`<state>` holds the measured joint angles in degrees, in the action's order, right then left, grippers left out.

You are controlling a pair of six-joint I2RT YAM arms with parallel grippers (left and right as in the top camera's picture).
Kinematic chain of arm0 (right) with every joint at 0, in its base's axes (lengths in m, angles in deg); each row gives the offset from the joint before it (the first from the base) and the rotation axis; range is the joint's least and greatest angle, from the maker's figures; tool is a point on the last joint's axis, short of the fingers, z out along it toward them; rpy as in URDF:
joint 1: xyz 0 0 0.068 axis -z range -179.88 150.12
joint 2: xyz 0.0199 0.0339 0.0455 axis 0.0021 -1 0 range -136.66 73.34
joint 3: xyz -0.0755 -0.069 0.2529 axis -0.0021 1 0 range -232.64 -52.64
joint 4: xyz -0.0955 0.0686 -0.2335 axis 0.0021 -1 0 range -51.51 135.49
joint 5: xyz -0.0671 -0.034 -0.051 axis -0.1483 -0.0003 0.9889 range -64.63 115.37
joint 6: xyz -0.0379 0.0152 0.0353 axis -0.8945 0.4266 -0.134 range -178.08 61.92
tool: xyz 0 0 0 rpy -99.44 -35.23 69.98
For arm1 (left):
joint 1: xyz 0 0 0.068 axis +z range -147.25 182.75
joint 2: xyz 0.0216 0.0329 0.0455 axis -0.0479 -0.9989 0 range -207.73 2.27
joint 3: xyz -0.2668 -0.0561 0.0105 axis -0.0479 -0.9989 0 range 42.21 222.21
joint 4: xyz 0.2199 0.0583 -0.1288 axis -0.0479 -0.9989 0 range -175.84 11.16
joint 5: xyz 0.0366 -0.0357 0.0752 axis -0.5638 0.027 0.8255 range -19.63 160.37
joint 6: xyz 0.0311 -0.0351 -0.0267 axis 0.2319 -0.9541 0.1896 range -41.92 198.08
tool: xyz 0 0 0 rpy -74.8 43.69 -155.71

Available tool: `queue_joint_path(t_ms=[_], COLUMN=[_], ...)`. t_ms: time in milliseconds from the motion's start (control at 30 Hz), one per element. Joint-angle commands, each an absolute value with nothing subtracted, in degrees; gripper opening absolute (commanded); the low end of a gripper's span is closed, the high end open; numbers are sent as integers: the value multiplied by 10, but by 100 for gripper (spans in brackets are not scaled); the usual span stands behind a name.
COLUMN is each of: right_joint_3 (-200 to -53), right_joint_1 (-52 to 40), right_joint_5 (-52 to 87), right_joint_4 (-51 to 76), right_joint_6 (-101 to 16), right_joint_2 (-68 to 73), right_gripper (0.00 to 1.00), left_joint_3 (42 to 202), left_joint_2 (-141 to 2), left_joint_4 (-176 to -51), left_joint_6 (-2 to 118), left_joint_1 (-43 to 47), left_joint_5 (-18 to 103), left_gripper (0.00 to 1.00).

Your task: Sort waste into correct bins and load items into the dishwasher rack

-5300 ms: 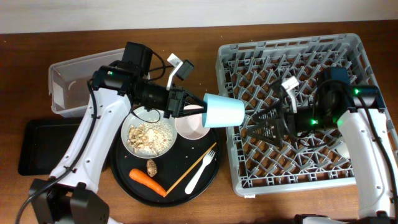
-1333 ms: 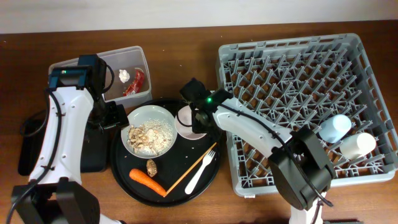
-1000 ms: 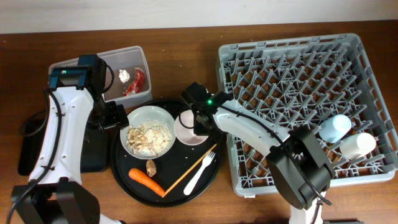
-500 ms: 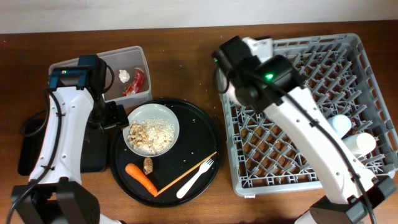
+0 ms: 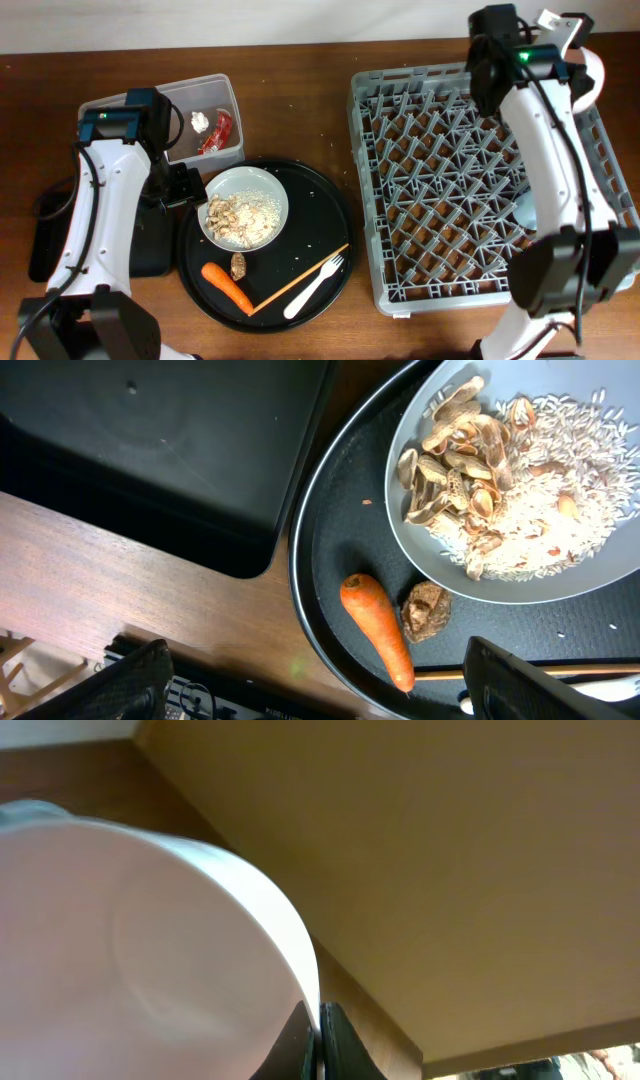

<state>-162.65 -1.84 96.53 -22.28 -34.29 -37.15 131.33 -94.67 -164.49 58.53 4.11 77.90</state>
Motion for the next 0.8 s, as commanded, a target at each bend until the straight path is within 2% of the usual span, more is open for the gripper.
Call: queue_joint_path(t_ms=[0,167,467,500,667,767], right_joint_3=[-1628,-1628,-1628,-1628,-1628,-1628], right_joint_1=[-2,-21,-59,-59,-59,-59], right_joint_5=[988,993,880,863,812,775], right_joint_4=[-206,-203,-209,-216,-241,-269], right_joint_6=[-341,-341,-341,-341,-341,-341], right_joint_2=[-424,-527,-547,-547,-547,-547], right_gripper=[4,4,6,9,12,20], left_joint_3=[1311,1311,1311,1311,1311,1311], left_joint_2=[-936,-936,-936,-936,-936,-936], left_joint_4=[-1636,-1623,-1618,-1618,-1614,-1614], left_joint_6=[577,577,577,578,578,578], left_joint_1=[39,39,39,39,39,39], left_joint_5=[760,760,760,760,760,760], left_gripper=[92,92,92,92,92,92])
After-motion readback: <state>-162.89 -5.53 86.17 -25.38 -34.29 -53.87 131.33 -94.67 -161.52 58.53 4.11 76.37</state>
